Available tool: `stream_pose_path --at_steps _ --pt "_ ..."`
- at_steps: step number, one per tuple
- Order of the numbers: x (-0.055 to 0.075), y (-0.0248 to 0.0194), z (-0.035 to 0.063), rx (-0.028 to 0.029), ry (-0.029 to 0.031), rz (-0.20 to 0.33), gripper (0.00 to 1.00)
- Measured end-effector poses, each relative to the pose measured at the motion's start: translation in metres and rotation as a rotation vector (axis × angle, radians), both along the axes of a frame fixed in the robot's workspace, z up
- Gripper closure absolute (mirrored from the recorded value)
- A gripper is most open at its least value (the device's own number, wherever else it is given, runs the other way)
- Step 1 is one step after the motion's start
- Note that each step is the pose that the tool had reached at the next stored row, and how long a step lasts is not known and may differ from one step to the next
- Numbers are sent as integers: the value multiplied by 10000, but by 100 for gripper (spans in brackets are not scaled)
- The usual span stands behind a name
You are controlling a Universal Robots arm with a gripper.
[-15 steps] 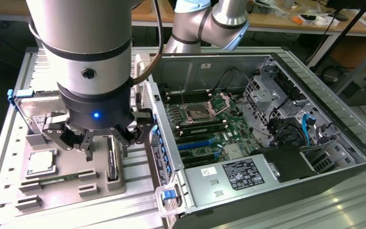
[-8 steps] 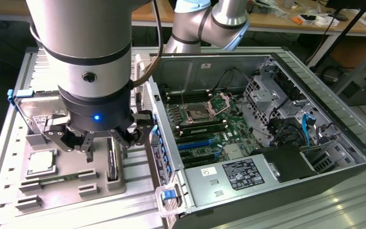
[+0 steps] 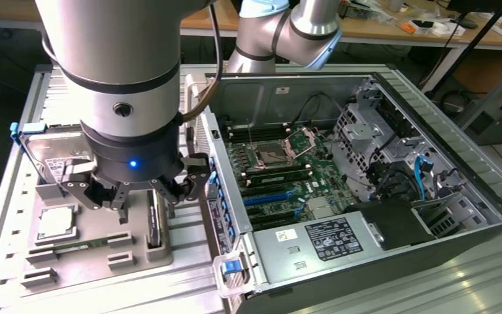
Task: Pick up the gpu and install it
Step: 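Pick up the gpu and move the gpu toward the slot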
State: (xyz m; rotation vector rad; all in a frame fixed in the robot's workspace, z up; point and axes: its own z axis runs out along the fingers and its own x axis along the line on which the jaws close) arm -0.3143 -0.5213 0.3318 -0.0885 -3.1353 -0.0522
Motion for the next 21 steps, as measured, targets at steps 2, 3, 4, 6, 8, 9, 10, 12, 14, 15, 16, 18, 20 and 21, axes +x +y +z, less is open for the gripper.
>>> stream_pose_path --at_steps 2,3,4,6,8,9,10,12,14,15,16,18,20,21 --pt "-1 0 -9 1 -2 0 40" --pt "-1 0 -13 0 -2 0 40" --pt "0 0 -16 0 -2 0 40" --pt "-1 0 -26 0 -2 0 40" --pt "-1 0 -32 0 -2 0 40" --pt "-1 0 -34 0 -2 0 40" --pt "-1 0 -38 0 -2 0 40" --pt "-1 0 -45 1 -3 0 40" --pt "-1 0 -53 1 -3 0 40" --pt "-1 0 -57 1 -4 0 40" --pt "-1 0 -61 1 -4 0 40" --pt "-3 0 -77 1 -7 -1 40" --pt "-3 0 -89 1 -10 0 40" --pt "-3 0 -93 0 -11 1 40"
